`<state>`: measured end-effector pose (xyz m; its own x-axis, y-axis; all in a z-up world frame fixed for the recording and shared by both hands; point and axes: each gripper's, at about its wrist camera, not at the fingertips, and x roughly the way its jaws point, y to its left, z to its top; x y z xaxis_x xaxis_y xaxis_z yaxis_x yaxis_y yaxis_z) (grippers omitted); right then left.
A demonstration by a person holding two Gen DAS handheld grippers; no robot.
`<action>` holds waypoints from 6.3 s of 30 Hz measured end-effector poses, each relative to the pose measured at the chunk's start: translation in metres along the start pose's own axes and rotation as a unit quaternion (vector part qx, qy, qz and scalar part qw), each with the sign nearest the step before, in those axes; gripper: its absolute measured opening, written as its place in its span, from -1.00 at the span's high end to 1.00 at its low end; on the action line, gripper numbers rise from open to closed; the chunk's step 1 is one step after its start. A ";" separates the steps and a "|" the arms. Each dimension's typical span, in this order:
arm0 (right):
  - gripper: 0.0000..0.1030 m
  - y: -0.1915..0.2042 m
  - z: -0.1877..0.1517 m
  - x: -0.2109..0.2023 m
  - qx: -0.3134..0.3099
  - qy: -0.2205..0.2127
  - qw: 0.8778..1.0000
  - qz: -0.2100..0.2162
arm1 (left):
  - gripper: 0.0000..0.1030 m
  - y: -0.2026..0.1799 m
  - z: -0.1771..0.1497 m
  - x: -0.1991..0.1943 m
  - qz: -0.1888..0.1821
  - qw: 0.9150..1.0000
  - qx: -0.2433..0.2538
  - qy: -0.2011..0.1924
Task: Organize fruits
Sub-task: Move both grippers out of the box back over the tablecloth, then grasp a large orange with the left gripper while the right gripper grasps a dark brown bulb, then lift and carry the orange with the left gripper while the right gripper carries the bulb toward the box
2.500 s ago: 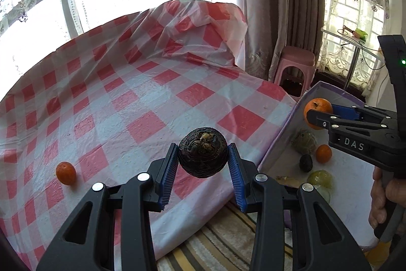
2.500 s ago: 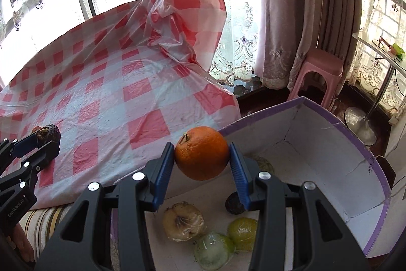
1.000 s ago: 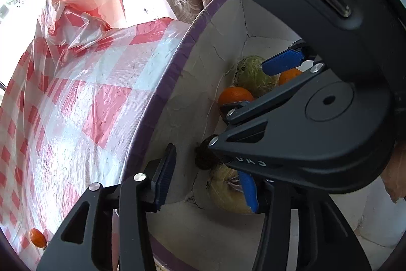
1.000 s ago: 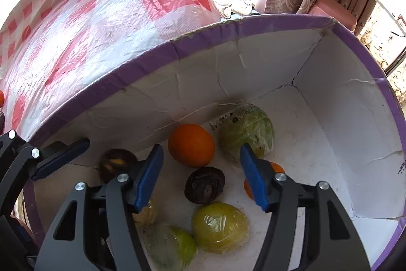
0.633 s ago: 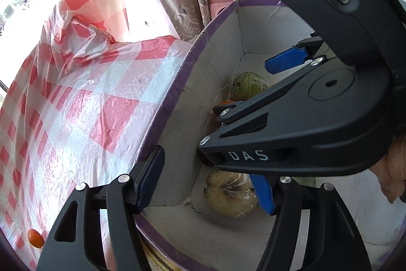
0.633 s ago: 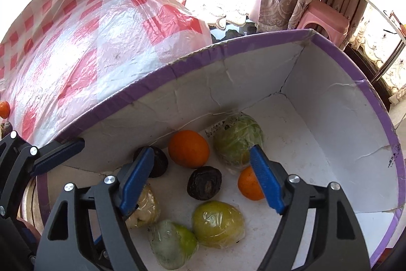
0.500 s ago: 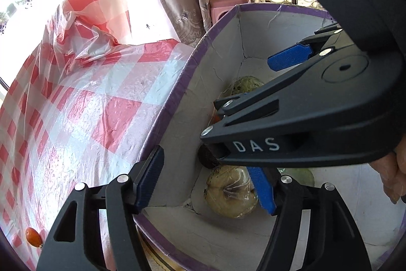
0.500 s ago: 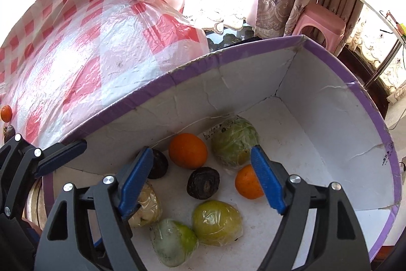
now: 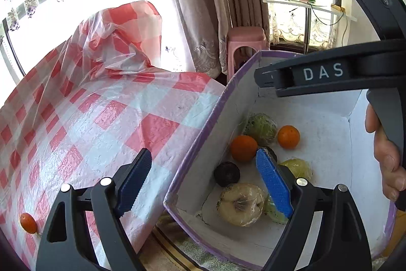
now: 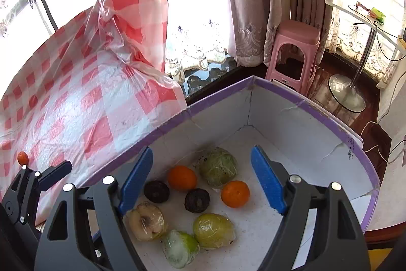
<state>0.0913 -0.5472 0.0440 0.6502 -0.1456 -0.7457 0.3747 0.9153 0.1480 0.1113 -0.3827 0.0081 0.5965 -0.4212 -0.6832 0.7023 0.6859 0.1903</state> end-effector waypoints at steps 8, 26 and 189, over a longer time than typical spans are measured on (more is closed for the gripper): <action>-0.55 0.017 0.001 -0.018 -0.012 -0.037 0.999 0.013 | -0.71 0.037 0.001 -0.031 0.045 0.993 -0.083 -0.064; -0.96 0.099 0.001 -0.057 -0.064 -0.167 0.980 -0.089 | -0.72 0.100 -0.007 -0.071 0.199 0.972 -0.110 -0.056; 0.18 0.199 -0.094 -0.035 -0.210 0.026 0.968 0.138 | 0.32 0.120 -0.106 -0.122 0.128 0.973 -0.183 0.062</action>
<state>0.0815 -0.3249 0.0384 0.6487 0.1348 -0.7490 -0.1163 0.9902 0.0775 0.0815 -0.1859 0.0398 0.6662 -0.1493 -0.7306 0.3385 0.9336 0.1179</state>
